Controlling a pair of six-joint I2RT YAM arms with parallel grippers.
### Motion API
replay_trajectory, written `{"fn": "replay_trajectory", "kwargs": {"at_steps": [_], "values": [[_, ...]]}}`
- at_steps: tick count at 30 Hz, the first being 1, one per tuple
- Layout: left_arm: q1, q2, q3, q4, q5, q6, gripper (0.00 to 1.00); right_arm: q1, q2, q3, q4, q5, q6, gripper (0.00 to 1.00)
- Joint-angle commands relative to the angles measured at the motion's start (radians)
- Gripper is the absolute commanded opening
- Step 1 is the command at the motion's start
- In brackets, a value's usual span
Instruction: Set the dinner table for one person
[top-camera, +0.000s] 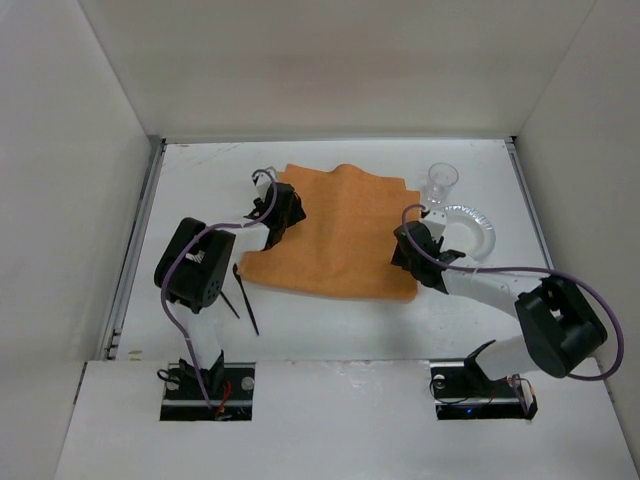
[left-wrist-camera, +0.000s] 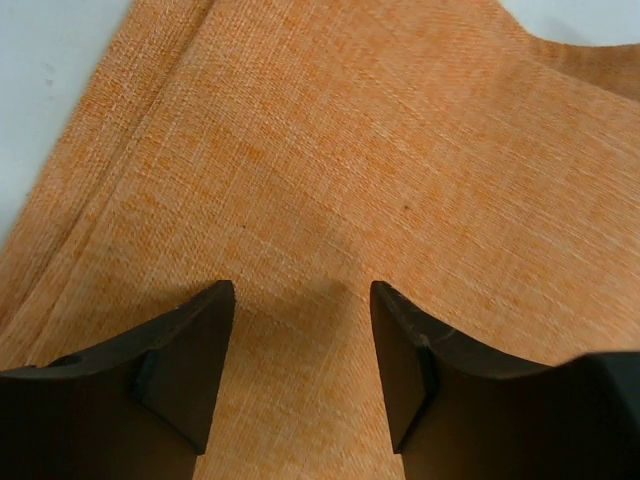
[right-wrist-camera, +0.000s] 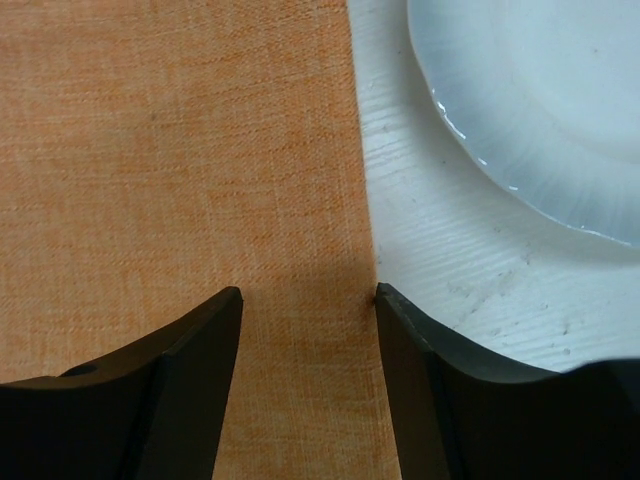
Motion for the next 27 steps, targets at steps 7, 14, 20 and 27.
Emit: {"fn": "replay_trajectory", "kwargs": {"at_steps": [7,14,20,27], "values": [[0.192,0.055,-0.039,0.019,0.026,-0.200,0.47,-0.070,0.081,0.121,0.035,-0.028,-0.066,0.61],[0.192,0.021,-0.056,0.057,-0.026,-0.229,0.48,-0.086,0.142,0.215,0.019,-0.130,-0.070,0.75],[0.189,-0.107,-0.142,0.117,-0.045,-0.211,0.57,-0.123,0.268,0.241,0.099,-0.264,0.014,0.68],[0.185,-0.192,-0.247,0.114,-0.079,-0.169,0.58,-0.182,0.332,0.323,0.131,-0.221,0.056,0.14]]}}
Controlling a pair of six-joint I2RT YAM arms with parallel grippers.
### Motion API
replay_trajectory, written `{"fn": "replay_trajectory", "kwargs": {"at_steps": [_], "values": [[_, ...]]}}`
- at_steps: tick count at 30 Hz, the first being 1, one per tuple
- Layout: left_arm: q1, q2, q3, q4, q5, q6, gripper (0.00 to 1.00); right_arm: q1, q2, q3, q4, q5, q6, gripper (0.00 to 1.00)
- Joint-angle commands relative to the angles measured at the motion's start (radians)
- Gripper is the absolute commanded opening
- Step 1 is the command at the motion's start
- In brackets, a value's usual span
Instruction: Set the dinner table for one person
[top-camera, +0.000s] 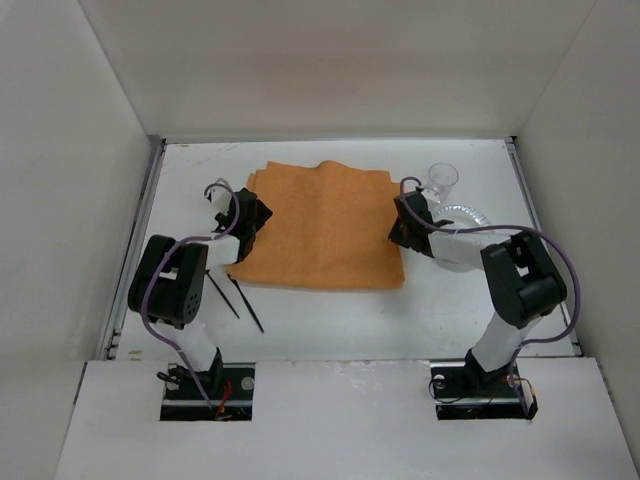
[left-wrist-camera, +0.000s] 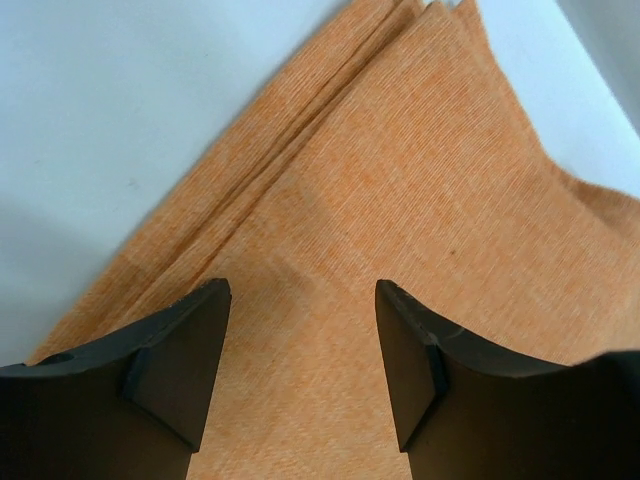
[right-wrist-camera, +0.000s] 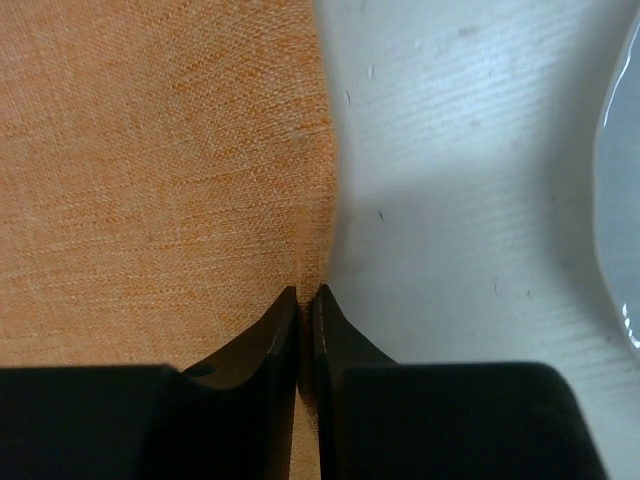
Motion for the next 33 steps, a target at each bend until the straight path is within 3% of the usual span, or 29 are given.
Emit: {"fn": "replay_trajectory", "kwargs": {"at_steps": [1,6,15,16,20,22,28,30,33], "values": [[0.006,-0.060,-0.061,-0.003,-0.045,0.027,0.58,-0.033,0.014,0.093,0.045,0.053,0.019,0.13],[0.006,-0.113,-0.107,-0.005,-0.063,0.057,0.56,-0.081,0.009,0.153,0.018,0.121,-0.024,0.14],[-0.020,-0.143,-0.155,-0.034,-0.075,0.076,0.54,-0.096,-0.077,0.020,0.044,0.116,-0.024,0.20],[-0.025,-0.137,-0.156,-0.034,-0.076,0.083,0.54,-0.101,-0.086,0.011,0.047,0.116,-0.024,0.26],[-0.042,-0.107,-0.155,-0.034,-0.071,0.083,0.53,-0.096,-0.142,-0.002,0.047,0.119,-0.038,0.65],[-0.046,-0.117,-0.155,-0.034,-0.074,0.076,0.52,-0.093,-0.190,-0.002,0.039,0.144,-0.060,0.71],[-0.112,-0.306,-0.173,-0.036,-0.157,0.128,0.50,-0.102,-0.331,0.040,0.034,0.179,-0.115,0.69],[-0.140,-0.394,-0.195,-0.022,-0.186,0.155,0.46,-0.169,-0.343,0.040,0.051,0.167,-0.103,0.58],[-0.184,-0.502,-0.240,0.018,-0.183,0.191,0.29,-0.260,-0.360,0.030,0.082,0.112,-0.075,0.26]]}}
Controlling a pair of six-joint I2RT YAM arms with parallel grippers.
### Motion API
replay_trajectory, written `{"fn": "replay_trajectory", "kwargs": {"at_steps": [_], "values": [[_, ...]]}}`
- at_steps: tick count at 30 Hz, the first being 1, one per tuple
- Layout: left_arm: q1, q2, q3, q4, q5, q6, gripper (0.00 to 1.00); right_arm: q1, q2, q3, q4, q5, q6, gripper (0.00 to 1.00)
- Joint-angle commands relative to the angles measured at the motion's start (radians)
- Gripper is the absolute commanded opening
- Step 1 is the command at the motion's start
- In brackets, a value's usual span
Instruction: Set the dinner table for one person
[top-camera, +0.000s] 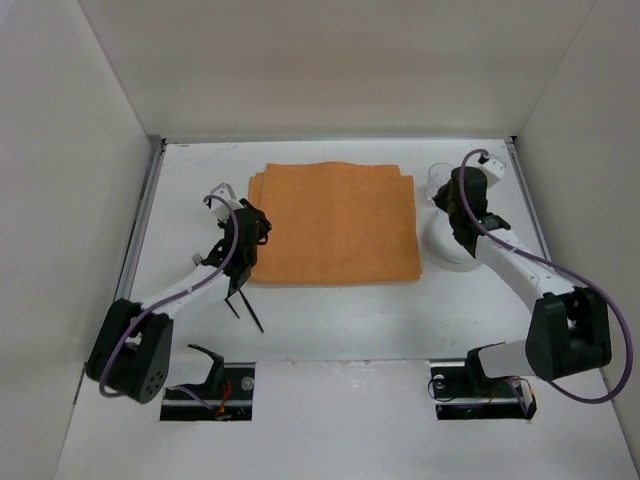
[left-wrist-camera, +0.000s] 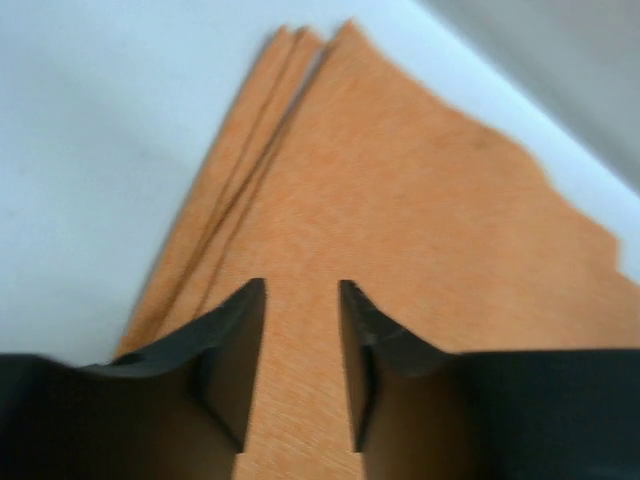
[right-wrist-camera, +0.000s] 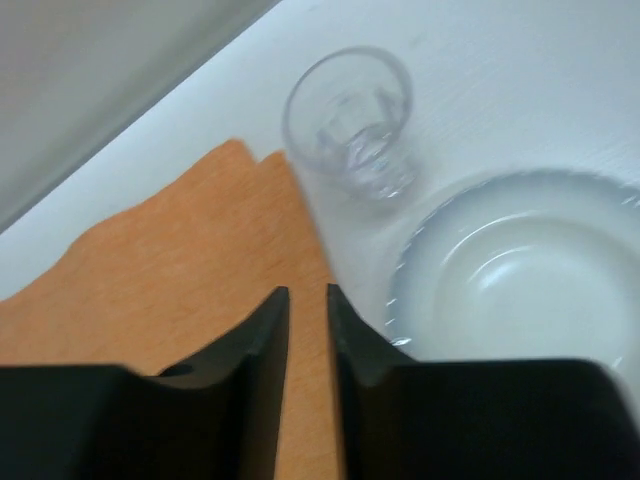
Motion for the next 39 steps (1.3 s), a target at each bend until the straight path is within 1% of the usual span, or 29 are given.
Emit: {"fn": "replay_trajectory", "kwargs": {"at_steps": [1,2,3,4,5,6,7,8,11,16,20,23,24,27,28,30,34,36,39], "values": [[-0.051,-0.111,-0.056,0.087,-0.032,0.074,0.23,-0.114,-0.002,0.038,0.042,-0.035,0.013,0.20],[-0.067,-0.120,-0.067,0.108,-0.018,0.083,0.20,-0.144,0.015,0.060,0.036,-0.041,0.010,0.20],[-0.085,-0.125,-0.079,0.131,0.002,0.097,0.18,-0.176,0.057,0.106,0.029,-0.052,-0.001,0.25],[-0.097,-0.126,-0.089,0.150,0.017,0.098,0.18,-0.196,0.099,0.148,0.009,-0.056,-0.016,0.31],[-0.108,-0.123,-0.095,0.159,0.025,0.098,0.18,-0.210,0.143,0.189,-0.011,-0.049,-0.022,0.45],[-0.125,-0.119,-0.102,0.176,0.027,0.103,0.18,-0.219,0.180,0.221,-0.024,-0.044,-0.027,0.55],[-0.136,-0.114,-0.112,0.194,0.023,0.104,0.19,-0.224,0.208,0.245,-0.031,-0.046,-0.033,0.58],[-0.142,-0.108,-0.124,0.217,0.022,0.109,0.21,-0.227,0.254,0.281,-0.042,-0.043,-0.044,0.59],[-0.153,-0.097,-0.159,0.281,0.030,0.114,0.26,-0.224,0.352,0.372,-0.088,-0.038,-0.083,0.60],[-0.160,-0.096,-0.188,0.328,0.037,0.124,0.35,-0.222,0.444,0.453,-0.148,-0.015,-0.097,0.55],[-0.160,-0.086,-0.198,0.349,0.037,0.126,0.37,-0.222,0.498,0.482,-0.168,-0.007,-0.117,0.52],[-0.154,-0.086,-0.205,0.363,0.037,0.126,0.40,-0.222,0.539,0.502,-0.180,-0.032,-0.122,0.49],[-0.153,-0.086,-0.208,0.364,0.037,0.126,0.41,-0.222,0.550,0.509,-0.185,-0.042,-0.122,0.45],[-0.147,-0.082,-0.211,0.369,0.036,0.126,0.41,-0.222,0.558,0.527,-0.183,-0.053,-0.111,0.24],[-0.145,-0.079,-0.211,0.371,0.034,0.126,0.42,-0.222,0.549,0.530,-0.176,-0.053,-0.110,0.18],[-0.145,-0.070,-0.210,0.374,0.033,0.126,0.42,-0.222,0.513,0.533,-0.148,-0.043,-0.119,0.13],[-0.143,-0.053,-0.208,0.386,0.037,0.123,0.44,-0.218,0.418,0.527,-0.106,-0.017,-0.149,0.11],[-0.142,-0.050,-0.208,0.388,0.037,0.120,0.44,-0.184,0.375,0.522,-0.102,0.000,-0.177,0.11],[-0.136,-0.047,-0.210,0.388,0.037,0.115,0.45,-0.109,0.364,0.527,-0.111,-0.004,-0.220,0.12]]}}
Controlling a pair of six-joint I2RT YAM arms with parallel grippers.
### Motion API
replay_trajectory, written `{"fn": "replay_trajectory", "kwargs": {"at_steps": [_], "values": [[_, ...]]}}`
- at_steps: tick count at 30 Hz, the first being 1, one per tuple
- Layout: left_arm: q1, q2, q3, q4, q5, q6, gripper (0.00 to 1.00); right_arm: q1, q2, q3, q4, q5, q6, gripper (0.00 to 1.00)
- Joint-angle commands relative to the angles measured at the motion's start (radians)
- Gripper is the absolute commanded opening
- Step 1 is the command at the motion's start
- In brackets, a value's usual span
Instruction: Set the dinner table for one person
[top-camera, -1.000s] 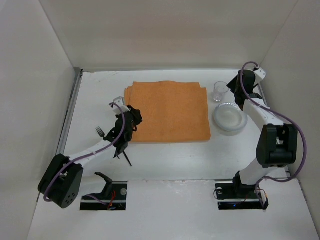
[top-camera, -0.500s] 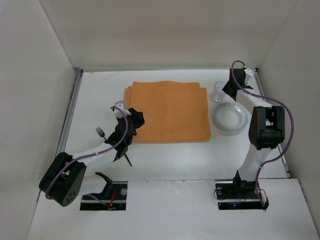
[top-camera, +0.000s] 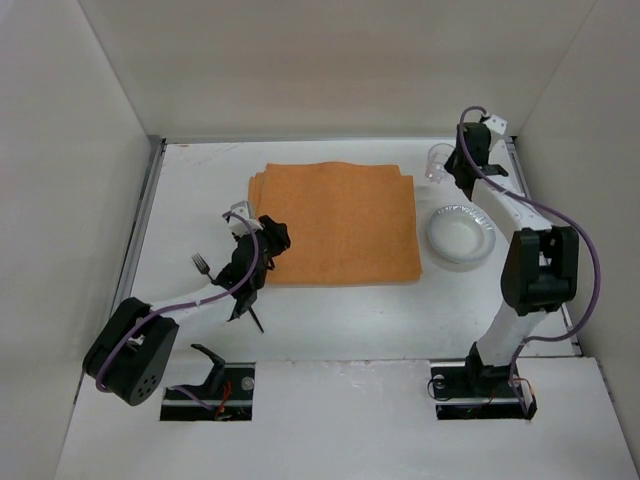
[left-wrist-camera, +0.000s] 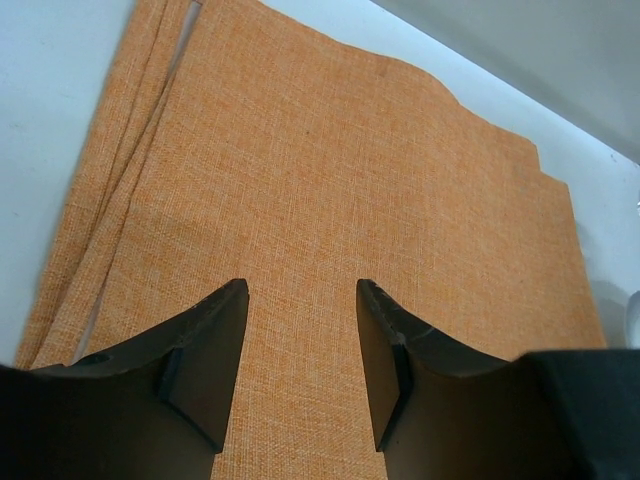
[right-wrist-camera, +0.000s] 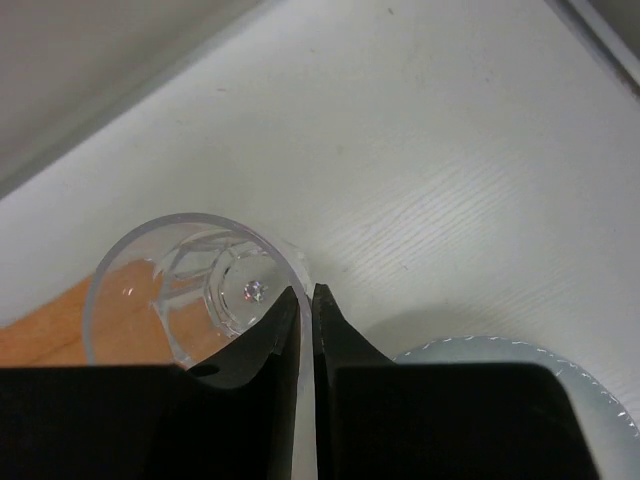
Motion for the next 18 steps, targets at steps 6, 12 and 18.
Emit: {"fn": "replay_trajectory", "kwargs": {"at_steps": [6,12,18], "values": [[0.024,-0.004,-0.023,0.072,-0.002,-0.002,0.46,0.215,-0.013,0.066,0.045,-0.008,-0.065,0.13],[0.024,-0.016,-0.027,0.072,-0.002,-0.004,0.46,0.275,0.090,0.164,0.005,-0.005,-0.086,0.13],[0.025,-0.028,-0.033,0.072,-0.002,-0.004,0.46,0.280,0.170,0.209,-0.013,0.029,-0.099,0.14]]}}
